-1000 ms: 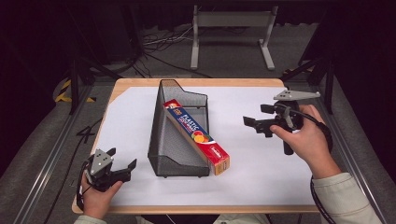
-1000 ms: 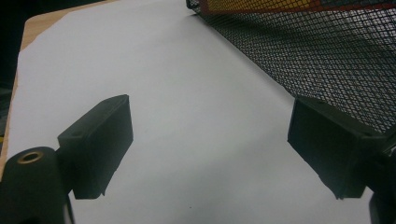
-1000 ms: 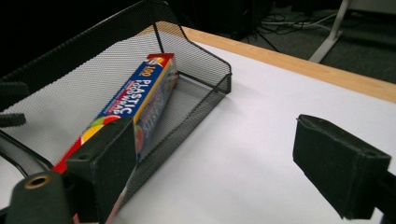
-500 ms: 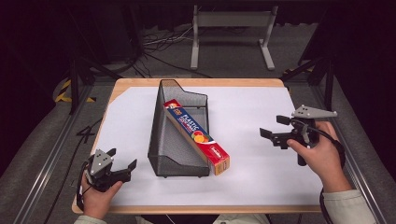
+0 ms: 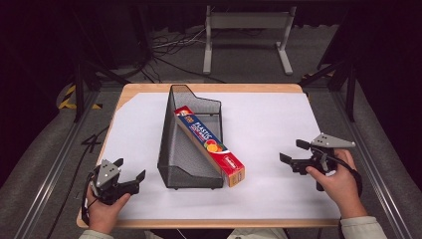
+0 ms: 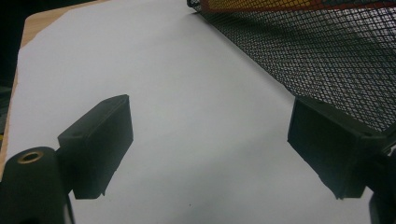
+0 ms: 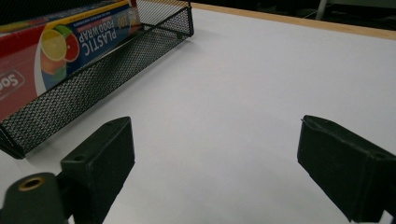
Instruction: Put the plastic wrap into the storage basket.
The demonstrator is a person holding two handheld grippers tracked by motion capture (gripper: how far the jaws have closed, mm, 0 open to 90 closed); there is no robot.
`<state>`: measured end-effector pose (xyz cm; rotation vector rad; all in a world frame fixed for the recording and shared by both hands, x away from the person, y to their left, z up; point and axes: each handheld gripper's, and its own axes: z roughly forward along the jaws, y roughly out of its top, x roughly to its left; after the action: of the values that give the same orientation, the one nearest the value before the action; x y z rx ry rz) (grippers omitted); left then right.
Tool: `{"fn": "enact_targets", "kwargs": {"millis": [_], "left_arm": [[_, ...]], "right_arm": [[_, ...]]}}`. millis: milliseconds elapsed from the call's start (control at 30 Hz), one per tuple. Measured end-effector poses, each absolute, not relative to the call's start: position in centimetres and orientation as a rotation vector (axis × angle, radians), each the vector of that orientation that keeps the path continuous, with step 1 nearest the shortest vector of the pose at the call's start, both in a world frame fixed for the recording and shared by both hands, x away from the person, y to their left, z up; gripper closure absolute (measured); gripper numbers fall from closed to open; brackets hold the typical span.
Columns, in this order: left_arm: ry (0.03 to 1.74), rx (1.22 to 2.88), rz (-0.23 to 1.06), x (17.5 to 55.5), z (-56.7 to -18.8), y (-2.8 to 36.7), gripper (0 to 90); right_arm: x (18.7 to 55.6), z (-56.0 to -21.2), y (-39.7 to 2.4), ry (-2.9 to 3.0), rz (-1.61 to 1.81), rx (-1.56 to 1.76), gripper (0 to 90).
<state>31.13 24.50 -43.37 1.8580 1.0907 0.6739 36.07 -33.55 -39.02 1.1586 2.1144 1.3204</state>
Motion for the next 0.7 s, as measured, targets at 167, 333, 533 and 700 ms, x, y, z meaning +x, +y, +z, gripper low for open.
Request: {"fn": "enact_targets", "kwargs": {"millis": [167,333,533,700], "left_arm": [[1.090,1.854,0.674,31.1,-43.3,24.5,14.8],[1.086,1.857,0.670,31.1,-43.4,24.5,14.7],[1.076,1.866,0.667,31.2,-43.4,24.3,14.6],[1.077,1.866,0.663,31.3,-43.4,24.3,14.6]], "right_arm": [[35.8,-40.5,-33.8,2.113,1.314,1.139,11.5],[35.5,-41.6,-34.0,2.120,1.305,1.125,11.5],[35.1,-43.3,-34.2,2.158,1.273,1.199,11.1],[34.6,-44.1,-34.6,2.177,1.228,1.229,11.1]]}}
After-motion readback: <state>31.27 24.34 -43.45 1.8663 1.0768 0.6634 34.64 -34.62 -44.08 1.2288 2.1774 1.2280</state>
